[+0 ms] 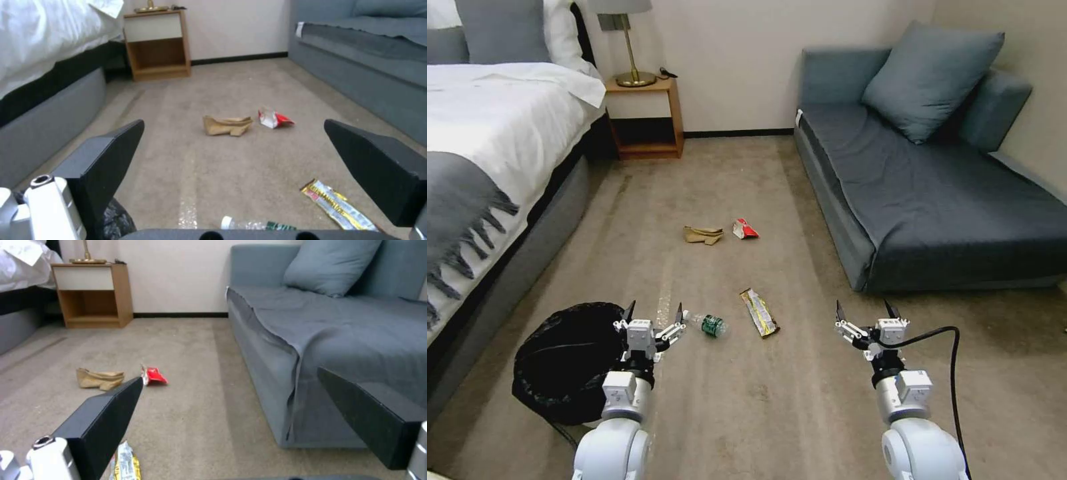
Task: Pick up the trash bin, then pick up the garbage on the floor and place it into the trash bin.
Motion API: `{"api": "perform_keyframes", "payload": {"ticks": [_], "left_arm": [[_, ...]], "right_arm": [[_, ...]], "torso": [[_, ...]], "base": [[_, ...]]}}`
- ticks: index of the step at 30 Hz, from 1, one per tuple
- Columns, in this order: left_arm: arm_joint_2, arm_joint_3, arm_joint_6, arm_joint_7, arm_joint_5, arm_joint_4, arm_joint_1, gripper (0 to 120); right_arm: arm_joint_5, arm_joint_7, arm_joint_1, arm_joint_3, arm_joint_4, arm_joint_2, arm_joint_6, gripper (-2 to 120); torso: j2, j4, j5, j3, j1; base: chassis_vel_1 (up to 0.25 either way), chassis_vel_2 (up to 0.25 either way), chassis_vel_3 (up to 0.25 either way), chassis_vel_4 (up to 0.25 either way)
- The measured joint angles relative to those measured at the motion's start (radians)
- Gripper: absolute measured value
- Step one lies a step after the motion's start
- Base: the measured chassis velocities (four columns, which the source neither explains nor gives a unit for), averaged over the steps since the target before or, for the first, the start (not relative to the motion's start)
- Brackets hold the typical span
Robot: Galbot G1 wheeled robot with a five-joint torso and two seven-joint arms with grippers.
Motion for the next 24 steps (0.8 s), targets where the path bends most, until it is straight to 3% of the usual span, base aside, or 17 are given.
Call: {"api": "perform_keyframes", "payload": {"ticks": [24], "left_arm": [[0.000, 0.000, 0.000, 0.000, 0.000, 0.000, 0.000, 100]], "right_arm": [[0.000, 0.000, 0.000, 0.000, 0.000, 0.000, 0.000, 100]], "torso": [[0.000, 0.0000, 0.0000, 0.000, 0.000]], "base": [[0.000, 0.000, 0.000, 0.000]]}}
